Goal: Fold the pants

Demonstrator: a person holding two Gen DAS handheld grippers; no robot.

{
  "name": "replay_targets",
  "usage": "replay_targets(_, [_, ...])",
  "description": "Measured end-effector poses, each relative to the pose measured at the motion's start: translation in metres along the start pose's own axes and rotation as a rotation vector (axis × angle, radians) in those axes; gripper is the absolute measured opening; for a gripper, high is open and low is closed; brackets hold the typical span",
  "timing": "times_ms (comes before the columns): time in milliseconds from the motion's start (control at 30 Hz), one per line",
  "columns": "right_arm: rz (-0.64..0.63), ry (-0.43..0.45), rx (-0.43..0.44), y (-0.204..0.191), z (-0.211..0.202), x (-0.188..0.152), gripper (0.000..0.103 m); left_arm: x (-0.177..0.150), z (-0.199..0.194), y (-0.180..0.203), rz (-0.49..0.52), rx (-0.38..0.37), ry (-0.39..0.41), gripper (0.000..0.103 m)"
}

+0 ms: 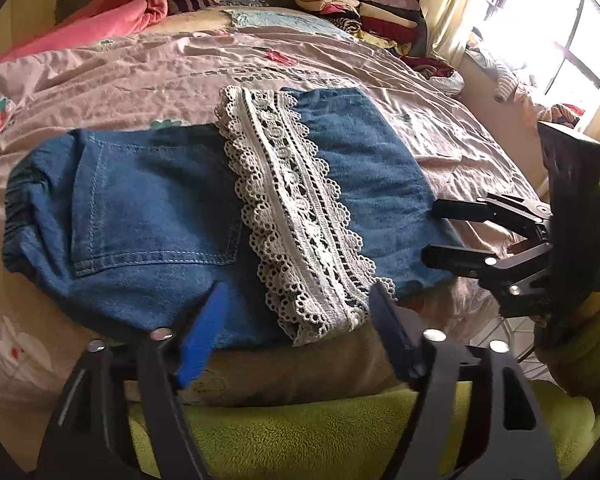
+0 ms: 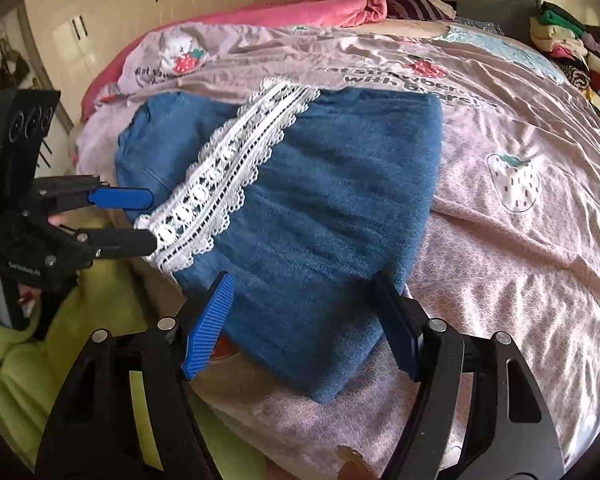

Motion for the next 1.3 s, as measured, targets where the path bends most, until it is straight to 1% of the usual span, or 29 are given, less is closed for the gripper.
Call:
replay_targets(33, [0.002,0.005,-0.002,0.000,-0.002,0.001,0.066,0.001,-0.002,-0.001,-0.005,0.010,0.005,0.075])
replay_targets(133, [0.009,0.015,-0.003,0.000,-0.005,0.003,0.074,0.001,-0.007,-0.005,-0.022,0.034,0.008,0.095])
replay_targets(200, [0.013,0.022,-0.004,0.000,-0.008,0.004,0.076,0.002,-0.012,-0.007,-0.023,0.055,0.019,0.095])
replay_targets(333, [0.020,0.039,-0.012,0.001,-0.014,0.006,0.082,0.003,-0.019,-0.008,-0.022,0.064,0.033,0.095])
replay_targets(367, [0.022,0.043,-0.013,0.001,-0.015,0.007,0.085,0.003,-0.021,-0.008,-0.022,0.068,0.035,0.098])
replay_targets(400, [0.025,0.049,-0.017,0.002,-0.017,0.008,0.086,0.004,-0.022,-0.008,-0.022,0.070,0.038,0.098])
replay_targets(567, [0.035,0.070,-0.034,0.005,-0.026,0.012,0.091,0.005,-0.029,-0.009,-0.024,0.114,0.053,0.098])
replay_targets(700, [0.041,0.086,-0.045,0.005,-0.033,0.015,0.093,0.007,-0.037,-0.012,-0.031,0.133,0.084,0.098])
replay_targets(1000, [0.031,0.122,-0.058,0.000,-0.046,0.026,0.094,0.008,-0.054,-0.025,-0.070,0.184,0.126,0.099])
replay_targets(1300, [-0.012,0.156,-0.060,-0.017,-0.057,0.046,0.094,0.008,-0.074,-0.041,-0.107,0.217,0.172,0.099])
Point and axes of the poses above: each gripper's, at about its wrist camera, not at the fingertips, and z roughly the way its jaws point, y to its right, x to its top, the point moved 9 cm from there along z, roughly the way its jaws point, and after that the axes turned 14 degrees about -y, right-handed, at the moved point
